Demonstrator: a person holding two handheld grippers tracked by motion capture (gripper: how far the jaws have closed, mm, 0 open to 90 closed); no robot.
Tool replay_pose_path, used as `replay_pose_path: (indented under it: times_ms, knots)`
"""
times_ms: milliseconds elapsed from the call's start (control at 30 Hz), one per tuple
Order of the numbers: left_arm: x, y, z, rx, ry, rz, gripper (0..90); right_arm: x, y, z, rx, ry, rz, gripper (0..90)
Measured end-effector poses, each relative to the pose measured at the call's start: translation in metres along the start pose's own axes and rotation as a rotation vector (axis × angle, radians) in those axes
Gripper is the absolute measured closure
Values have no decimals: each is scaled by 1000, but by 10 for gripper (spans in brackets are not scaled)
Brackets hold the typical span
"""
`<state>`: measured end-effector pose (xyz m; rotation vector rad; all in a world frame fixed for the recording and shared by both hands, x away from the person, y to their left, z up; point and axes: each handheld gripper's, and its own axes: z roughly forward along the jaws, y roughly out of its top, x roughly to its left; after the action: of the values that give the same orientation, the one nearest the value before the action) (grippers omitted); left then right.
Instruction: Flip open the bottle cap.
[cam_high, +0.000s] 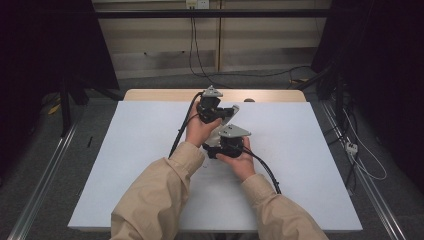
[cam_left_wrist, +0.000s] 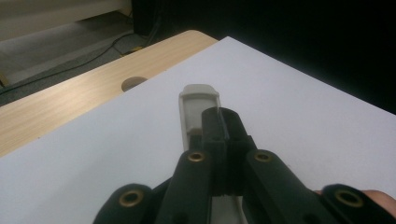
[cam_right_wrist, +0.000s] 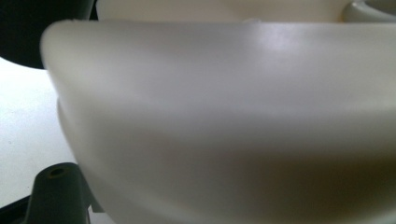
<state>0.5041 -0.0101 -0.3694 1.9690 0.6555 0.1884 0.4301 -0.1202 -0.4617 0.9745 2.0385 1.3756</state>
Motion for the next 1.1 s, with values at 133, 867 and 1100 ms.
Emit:
replay_pose_path:
  times_ms: [133,867,1100]
  knots:
    - [0,0,0,4,2,2,900,0,0,0,1,0,3,186]
    - [0,1,-13,1,-5,-28,729,-4,2,-3,15,8,104,117]
    - [-1,-2,-30,-19,-17,-33,620,-9,6,-12,34,10,117,80]
